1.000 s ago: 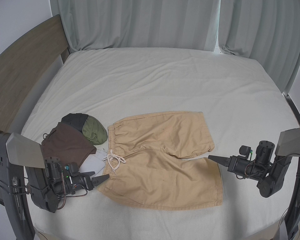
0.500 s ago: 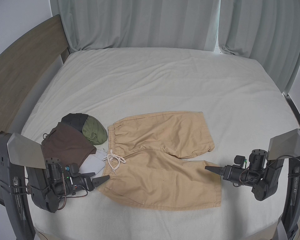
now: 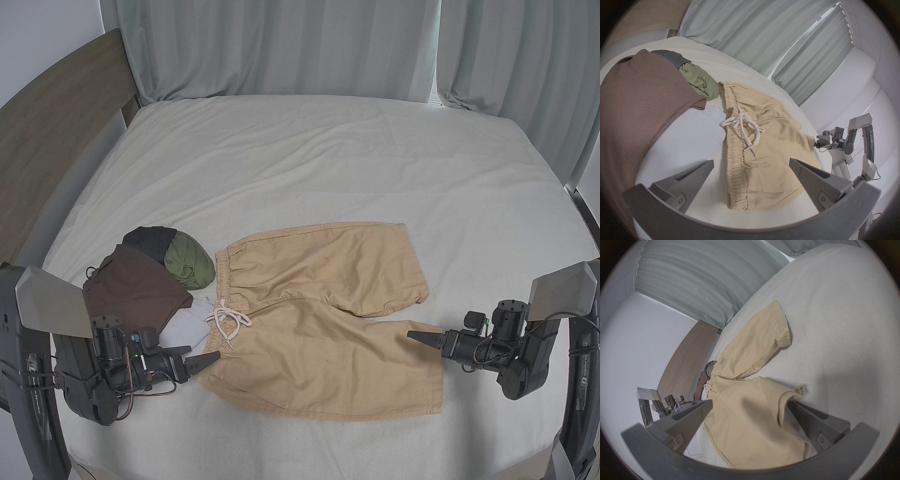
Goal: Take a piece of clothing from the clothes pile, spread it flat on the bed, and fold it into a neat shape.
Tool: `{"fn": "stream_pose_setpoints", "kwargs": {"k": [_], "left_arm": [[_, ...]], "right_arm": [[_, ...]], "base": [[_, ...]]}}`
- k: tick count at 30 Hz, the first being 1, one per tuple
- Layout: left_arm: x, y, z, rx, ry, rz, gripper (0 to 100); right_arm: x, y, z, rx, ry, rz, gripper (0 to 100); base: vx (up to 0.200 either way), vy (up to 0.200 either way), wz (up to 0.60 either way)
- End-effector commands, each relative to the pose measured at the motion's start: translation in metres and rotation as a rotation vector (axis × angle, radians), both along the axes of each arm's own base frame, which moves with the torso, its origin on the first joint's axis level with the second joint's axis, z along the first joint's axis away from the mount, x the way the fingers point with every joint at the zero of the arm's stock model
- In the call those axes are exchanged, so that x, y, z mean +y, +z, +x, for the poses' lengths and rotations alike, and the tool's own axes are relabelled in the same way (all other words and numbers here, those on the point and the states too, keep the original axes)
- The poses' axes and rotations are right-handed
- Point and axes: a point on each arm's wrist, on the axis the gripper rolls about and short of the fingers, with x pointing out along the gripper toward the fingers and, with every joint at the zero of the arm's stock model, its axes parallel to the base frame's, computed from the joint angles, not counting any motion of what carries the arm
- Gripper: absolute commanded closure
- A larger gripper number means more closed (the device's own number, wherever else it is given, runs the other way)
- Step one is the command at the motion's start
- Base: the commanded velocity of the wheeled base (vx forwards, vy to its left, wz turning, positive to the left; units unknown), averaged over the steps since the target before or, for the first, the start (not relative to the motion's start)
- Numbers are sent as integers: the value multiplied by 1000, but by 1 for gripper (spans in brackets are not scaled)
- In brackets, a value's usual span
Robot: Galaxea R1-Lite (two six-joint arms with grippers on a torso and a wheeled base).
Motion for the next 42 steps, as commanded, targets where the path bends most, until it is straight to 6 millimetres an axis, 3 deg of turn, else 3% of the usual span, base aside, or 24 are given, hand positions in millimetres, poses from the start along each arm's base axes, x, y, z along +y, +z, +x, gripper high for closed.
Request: {"fn": "stream_pose_setpoints", "kwargs": {"k": [1, 13, 24, 42], "left_arm": [[0, -1, 0, 4, 1, 0, 0], [0, -3, 1, 4, 2, 0, 0], [0, -2, 3, -2, 2, 0, 0], [1, -2, 3, -2, 7, 0, 0]], "right_arm": [[1, 0, 4, -13, -1, 3, 0], [0, 37, 6, -94, -14, 43, 0], [-11, 23, 16, -79, -53, 42, 0], [-16, 8, 16, -34, -67, 36, 0]], "base": [[0, 0, 0], [0, 0, 0], [0, 0, 0], [0, 0, 0]]}}
